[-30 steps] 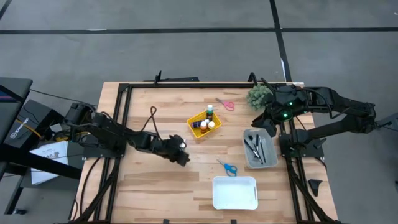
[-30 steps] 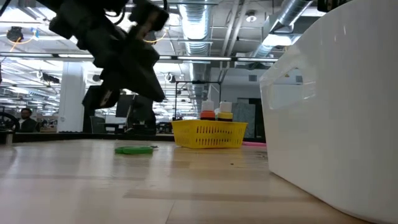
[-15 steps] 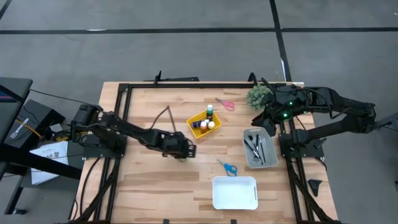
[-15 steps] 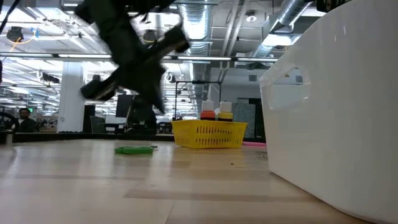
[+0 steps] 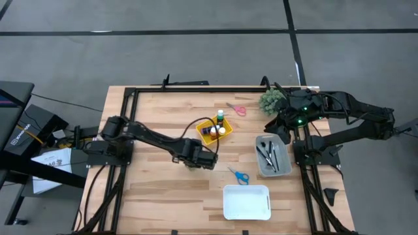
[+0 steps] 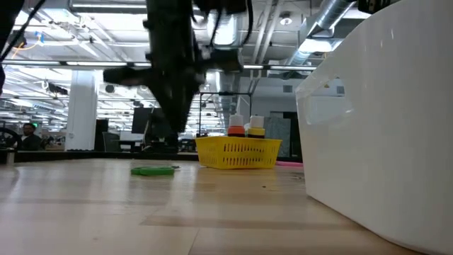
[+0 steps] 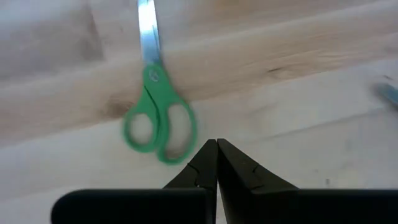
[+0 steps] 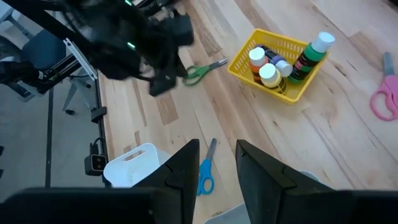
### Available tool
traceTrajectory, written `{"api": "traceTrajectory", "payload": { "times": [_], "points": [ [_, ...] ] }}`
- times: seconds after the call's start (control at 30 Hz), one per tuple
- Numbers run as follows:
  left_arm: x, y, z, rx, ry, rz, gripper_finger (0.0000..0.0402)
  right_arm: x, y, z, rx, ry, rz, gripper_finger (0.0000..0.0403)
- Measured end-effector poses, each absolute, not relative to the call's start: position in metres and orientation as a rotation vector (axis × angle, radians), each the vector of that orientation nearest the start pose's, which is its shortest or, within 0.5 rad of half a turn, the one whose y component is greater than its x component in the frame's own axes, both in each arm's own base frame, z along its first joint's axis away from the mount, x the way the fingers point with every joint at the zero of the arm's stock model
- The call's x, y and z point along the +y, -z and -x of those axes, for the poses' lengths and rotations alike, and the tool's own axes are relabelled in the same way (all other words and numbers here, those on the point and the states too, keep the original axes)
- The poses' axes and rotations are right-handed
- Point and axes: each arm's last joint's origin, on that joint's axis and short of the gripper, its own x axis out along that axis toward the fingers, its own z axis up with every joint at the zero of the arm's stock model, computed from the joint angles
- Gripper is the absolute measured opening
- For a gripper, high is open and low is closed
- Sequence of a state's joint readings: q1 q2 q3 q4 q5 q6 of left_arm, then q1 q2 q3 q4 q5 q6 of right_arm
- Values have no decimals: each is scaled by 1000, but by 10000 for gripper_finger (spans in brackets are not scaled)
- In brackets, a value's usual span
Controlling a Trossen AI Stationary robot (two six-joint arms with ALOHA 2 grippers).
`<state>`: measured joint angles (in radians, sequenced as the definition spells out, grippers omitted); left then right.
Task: Pick & Place Paint Supplies
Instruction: Put the green scissors into the white bin
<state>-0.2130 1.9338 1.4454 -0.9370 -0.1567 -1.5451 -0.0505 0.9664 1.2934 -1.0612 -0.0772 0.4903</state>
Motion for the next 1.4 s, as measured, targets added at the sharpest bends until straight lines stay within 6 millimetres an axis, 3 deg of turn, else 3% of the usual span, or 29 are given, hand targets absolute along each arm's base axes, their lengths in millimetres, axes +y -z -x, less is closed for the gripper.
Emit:
{"api": "traceTrajectory", "payload": {
  "times": [0.13, 0.83, 1.4],
  "points": [
    [-73, -173, -369, 1070, -1077, 1115, 1, -5, -392, -154, 726, 153, -511, 101],
    [-72, -153, -362, 1002, -1220, 1197, 71, -5, -392, -154, 729, 134, -494, 101],
    [-70, -152, -366, 951, -1207, 1201, 49, -5, -392, -154, 728, 136, -500, 101]
  ]
}}
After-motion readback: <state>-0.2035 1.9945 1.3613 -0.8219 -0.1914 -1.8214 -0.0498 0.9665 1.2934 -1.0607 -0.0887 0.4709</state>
